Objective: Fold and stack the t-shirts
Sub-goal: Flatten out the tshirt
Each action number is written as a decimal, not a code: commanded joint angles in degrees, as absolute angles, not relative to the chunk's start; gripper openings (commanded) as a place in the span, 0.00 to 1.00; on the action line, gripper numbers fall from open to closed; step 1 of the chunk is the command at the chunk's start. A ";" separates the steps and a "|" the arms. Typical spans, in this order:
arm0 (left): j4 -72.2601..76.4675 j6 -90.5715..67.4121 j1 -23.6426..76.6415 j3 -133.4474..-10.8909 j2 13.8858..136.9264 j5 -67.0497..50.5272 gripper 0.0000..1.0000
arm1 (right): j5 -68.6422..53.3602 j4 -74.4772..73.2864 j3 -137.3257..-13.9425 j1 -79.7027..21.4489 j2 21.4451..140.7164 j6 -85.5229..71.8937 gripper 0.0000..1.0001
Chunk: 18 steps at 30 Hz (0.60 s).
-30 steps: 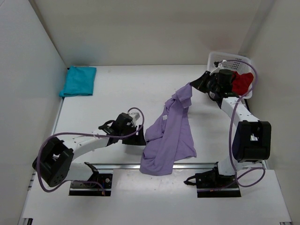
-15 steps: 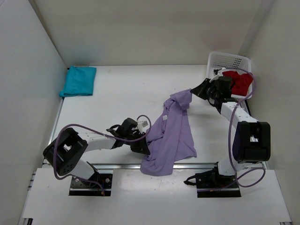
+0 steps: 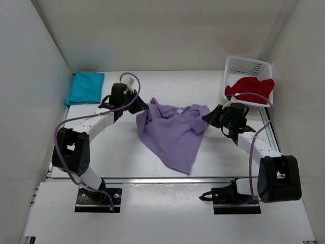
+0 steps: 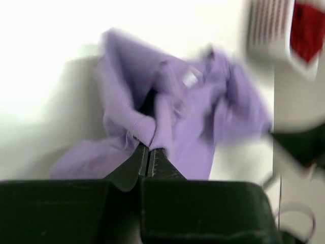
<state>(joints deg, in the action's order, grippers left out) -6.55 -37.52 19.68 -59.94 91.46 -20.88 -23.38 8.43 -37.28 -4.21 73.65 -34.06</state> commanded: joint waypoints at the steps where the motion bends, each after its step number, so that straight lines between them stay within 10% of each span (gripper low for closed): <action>1: -12.38 -35.51 14.43 -67.91 93.95 -15.64 0.00 | -23.19 9.41 -33.76 -9.12 69.09 -36.30 0.00; 10: -20.82 -29.98 7.03 -81.11 96.67 -12.66 0.00 | -22.69 -3.50 -36.13 -26.71 54.86 -34.71 0.00; 18: -28.99 -26.72 11.42 -101.65 112.64 -7.21 0.00 | -35.93 2.52 -13.03 -5.48 48.59 -41.39 0.00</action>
